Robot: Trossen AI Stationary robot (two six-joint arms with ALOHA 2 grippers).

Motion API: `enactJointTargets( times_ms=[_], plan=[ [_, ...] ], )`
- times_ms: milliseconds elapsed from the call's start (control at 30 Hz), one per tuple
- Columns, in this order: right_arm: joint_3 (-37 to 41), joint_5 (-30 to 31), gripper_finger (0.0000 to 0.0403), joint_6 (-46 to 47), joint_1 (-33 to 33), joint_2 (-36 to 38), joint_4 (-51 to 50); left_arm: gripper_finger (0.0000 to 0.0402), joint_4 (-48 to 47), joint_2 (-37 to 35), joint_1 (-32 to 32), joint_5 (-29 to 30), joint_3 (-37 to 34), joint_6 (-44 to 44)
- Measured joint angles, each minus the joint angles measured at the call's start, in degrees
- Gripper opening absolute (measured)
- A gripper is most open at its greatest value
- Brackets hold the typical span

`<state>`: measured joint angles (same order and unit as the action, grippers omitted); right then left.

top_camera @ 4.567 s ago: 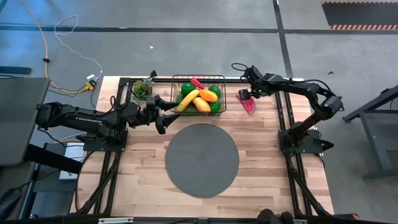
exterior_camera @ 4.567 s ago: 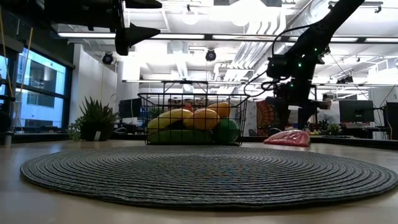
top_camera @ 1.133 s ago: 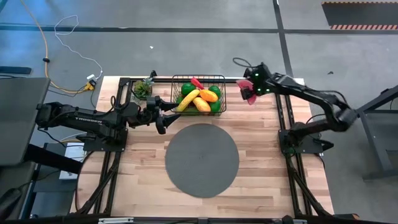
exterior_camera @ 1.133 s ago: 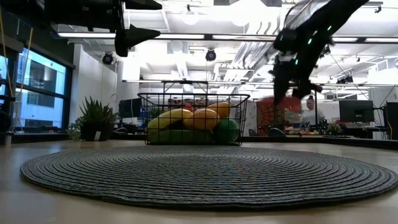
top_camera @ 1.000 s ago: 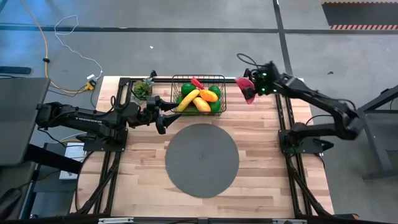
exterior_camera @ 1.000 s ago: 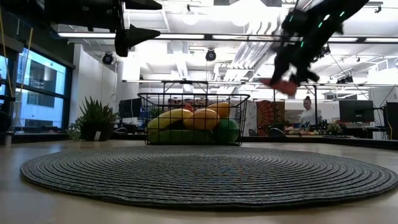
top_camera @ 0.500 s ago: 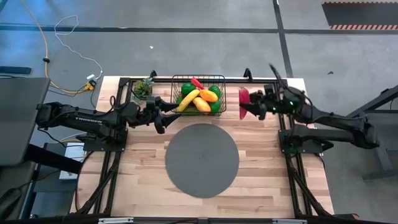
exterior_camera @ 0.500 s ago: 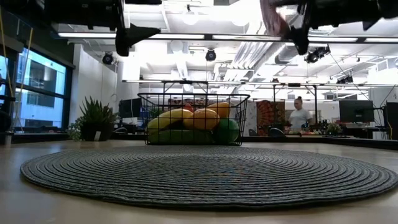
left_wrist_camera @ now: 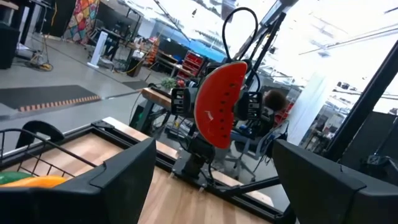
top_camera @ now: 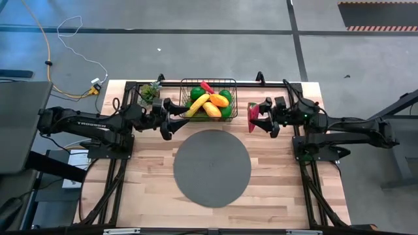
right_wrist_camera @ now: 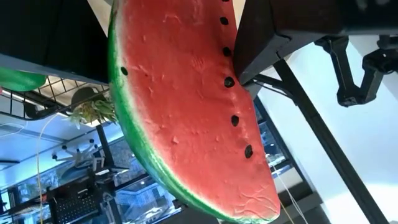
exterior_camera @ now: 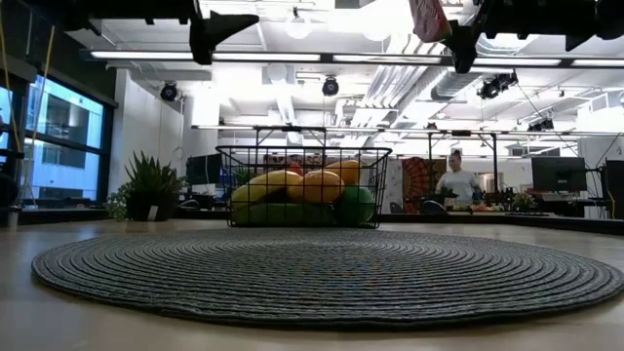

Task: Build produce basket
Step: Put the green watermelon into the black wire basket

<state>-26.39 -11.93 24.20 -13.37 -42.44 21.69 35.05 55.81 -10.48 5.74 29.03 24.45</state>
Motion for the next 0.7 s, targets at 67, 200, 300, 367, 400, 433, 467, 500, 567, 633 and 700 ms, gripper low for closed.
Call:
enactJointTargets(
  times_ms=[67, 200, 300, 367, 400, 433, 467, 500, 567, 633, 700],
  plan=[
    [0.0, 0.0, 0.0271, -0.1, 0.0, 0.0, 0.0, 0.031, -0.2, 0.0, 0.0, 0.0, 0.1, 0.0],
    [0.0, 0.0, 0.0271, -0.1, 0.0, 0.0, -0.1, 0.031, -1.2, 0.0, 0.0, 0.0, 0.1, 0.0],
    [0.0, 0.0, 0.0271, 0.3, 0.0, 0.0, -0.1, 0.031, -1.4, 0.0, 0.0, 0.0, 0.1, 0.0],
    [0.0, 0.0, 0.0271, 0.3, 0.0, 0.0, -0.2, 0.031, -1.4, 0.0, 0.0, 0.0, 0.1, 0.0],
    [0.0, 0.0, 0.0271, 0.3, 0.0, 0.0, -0.3, 0.031, -1.4, 0.0, 0.0, 0.0, 0.1, 0.0],
    [-0.1, 0.0, 0.0271, 0.3, 0.0, 0.0, -0.3, 0.031, -1.4, 0.0, 0.0, 0.0, 0.1, 0.0],
    [-0.1, 0.0, 0.0271, 0.3, 0.0, 0.0, -0.3, 0.031, -1.4, 0.0, 0.0, 0.0, 0.1, 0.0],
    [-0.1, 0.0, 0.0271, 0.4, 0.0, 0.0, -0.3, 0.031, -1.4, 0.0, 0.0, 0.0, 0.1, 0.0],
    [-0.1, 0.0, 0.0271, 0.4, 0.0, 0.0, -0.3, 0.031, -1.4, 0.0, 0.0, 0.0, 0.1, 0.0],
    [-0.1, 0.2, 0.0271, 1.7, 0.0, 0.0, -0.3, 0.031, -1.4, 0.0, 0.0, 0.0, 0.1, 0.0],
    [-0.1, 1.9, 0.0271, 4.8, 0.0, 0.0, -0.3, 0.031, -1.4, 0.0, 0.0, 0.0, 0.1, 0.3]
  ],
)
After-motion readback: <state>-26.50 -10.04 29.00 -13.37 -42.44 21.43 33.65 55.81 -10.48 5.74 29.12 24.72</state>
